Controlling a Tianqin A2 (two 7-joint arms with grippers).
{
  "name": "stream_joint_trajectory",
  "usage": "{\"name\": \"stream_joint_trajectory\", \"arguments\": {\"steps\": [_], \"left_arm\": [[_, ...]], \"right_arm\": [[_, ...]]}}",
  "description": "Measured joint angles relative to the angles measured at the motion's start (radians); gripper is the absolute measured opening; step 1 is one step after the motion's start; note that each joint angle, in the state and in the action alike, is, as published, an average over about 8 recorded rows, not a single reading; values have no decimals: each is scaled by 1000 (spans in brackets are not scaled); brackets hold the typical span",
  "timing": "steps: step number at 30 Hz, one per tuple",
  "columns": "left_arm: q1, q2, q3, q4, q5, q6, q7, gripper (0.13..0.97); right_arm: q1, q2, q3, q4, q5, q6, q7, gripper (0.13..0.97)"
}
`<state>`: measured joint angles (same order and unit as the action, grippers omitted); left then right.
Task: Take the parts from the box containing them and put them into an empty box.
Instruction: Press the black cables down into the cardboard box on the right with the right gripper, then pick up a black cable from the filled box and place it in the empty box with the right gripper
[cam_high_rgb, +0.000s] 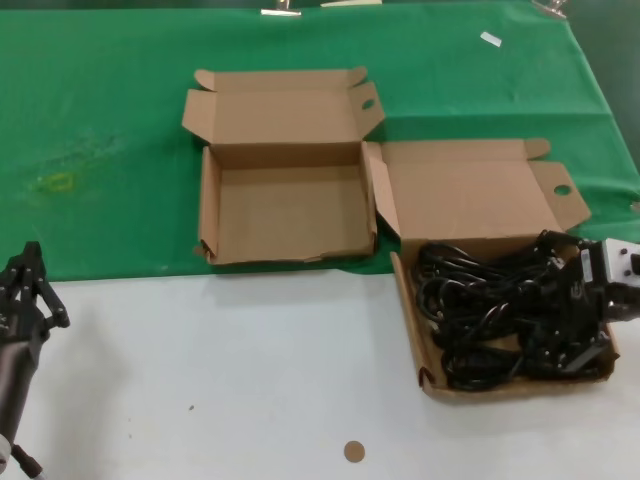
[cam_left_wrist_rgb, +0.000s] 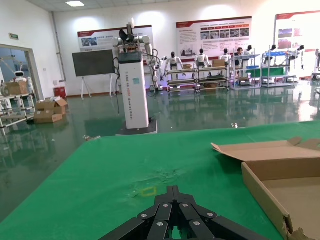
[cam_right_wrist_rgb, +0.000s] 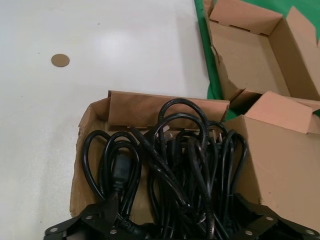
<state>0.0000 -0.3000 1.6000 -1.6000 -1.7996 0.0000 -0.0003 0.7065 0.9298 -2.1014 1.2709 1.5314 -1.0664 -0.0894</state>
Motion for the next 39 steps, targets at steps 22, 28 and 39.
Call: {"name": "stream_joint_trajectory", "arguments": {"steps": [22,28,39], "left_arm": [[0,0,0,0,0,0,0,144],[0,0,0,0,0,0,0,144],[0,0,0,0,0,0,0,144]], "right_arm": [[12,-58,40,-30,-108,-10,-40,490],[15,-64,47,-30,-123,-14,-40,372],[19,-60,58,8,-144,-33,-10,259]]}}
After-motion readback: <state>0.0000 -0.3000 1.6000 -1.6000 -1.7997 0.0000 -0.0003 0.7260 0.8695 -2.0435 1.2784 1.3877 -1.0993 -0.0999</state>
